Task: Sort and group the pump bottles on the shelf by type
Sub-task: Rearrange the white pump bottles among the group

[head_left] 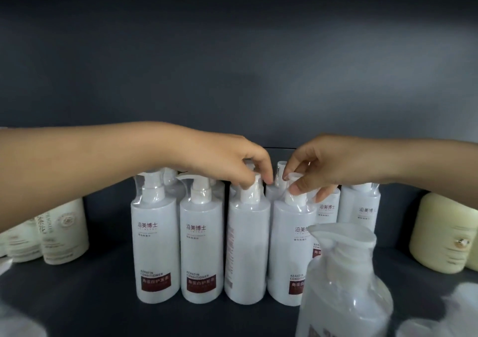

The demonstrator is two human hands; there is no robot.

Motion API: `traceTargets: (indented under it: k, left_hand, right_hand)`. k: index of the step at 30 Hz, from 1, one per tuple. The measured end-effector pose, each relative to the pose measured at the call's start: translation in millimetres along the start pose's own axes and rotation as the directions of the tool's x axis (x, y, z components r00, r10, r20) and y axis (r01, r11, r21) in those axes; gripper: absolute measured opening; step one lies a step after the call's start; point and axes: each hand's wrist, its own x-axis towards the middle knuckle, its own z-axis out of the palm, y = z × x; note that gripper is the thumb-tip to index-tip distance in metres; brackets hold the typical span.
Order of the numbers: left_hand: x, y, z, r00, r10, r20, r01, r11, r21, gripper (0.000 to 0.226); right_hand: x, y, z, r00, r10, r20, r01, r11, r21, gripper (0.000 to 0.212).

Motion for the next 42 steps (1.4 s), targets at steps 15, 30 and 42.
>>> traceTargets:
  k: [15,30,42]
  left_hand:
    - [11.6,-1.1,5.9,0.987,0.009,-0.16,0.0,0.998,0.06,0.023]
    - [9.3,0.0,11.8,0.984,0.011,-0.176,0.023,0.981,0.194,0.038]
    - [11.8,0.3,6.6,0.983,0.084,-0.161,-0.058,0.985,0.162,0.023]
  right_hand:
    - [-4.8,7.0,-3.4,0.999,-0.042,0.024,0.041,0.999,0.023,0.02]
    - [-2.3,17.2,-4.1,0.991,-0.109,0.075,0.113,0.992,-0.05,0.03]
    - [-8.1,1.6,10.4,0.989,0.051,-0.138,-0.07,0.988,-0.139,0.031]
